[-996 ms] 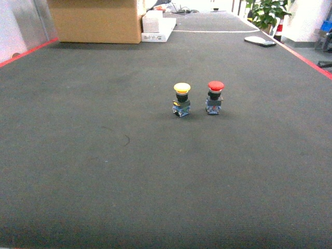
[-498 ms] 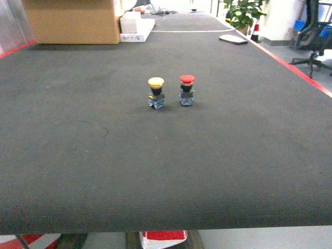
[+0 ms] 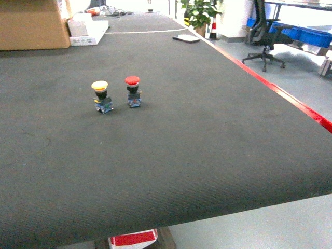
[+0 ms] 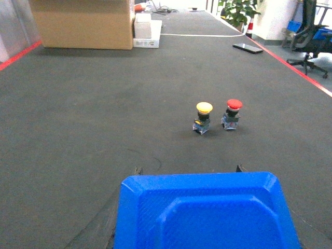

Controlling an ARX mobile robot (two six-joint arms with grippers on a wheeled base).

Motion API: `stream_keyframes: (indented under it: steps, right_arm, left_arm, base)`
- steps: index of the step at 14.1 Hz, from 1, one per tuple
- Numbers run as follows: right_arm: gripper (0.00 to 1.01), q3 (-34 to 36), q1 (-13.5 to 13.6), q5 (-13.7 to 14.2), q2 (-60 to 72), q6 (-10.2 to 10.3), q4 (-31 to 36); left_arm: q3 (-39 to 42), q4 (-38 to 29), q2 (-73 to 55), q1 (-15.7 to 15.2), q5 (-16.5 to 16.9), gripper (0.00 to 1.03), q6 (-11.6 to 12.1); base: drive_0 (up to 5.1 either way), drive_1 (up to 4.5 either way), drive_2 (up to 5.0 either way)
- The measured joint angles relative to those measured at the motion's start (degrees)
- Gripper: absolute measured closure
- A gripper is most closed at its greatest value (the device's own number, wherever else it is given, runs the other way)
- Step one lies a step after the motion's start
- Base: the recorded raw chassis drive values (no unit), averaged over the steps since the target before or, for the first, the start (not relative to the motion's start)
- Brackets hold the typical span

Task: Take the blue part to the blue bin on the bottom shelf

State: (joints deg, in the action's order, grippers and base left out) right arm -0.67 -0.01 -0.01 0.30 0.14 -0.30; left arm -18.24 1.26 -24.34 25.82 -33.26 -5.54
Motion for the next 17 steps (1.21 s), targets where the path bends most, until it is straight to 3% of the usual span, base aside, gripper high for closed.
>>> stream_keyframes:
  steps: [17]
  right_arm:
    - [0.03, 0.00, 0.00, 0.00, 0.00, 0.00, 0.02]
  left_arm:
    - [0.00, -0.02, 0.02, 0.00, -0.02, 0.60, 0.00]
  base:
    - [-1.6, -1.59, -1.6]
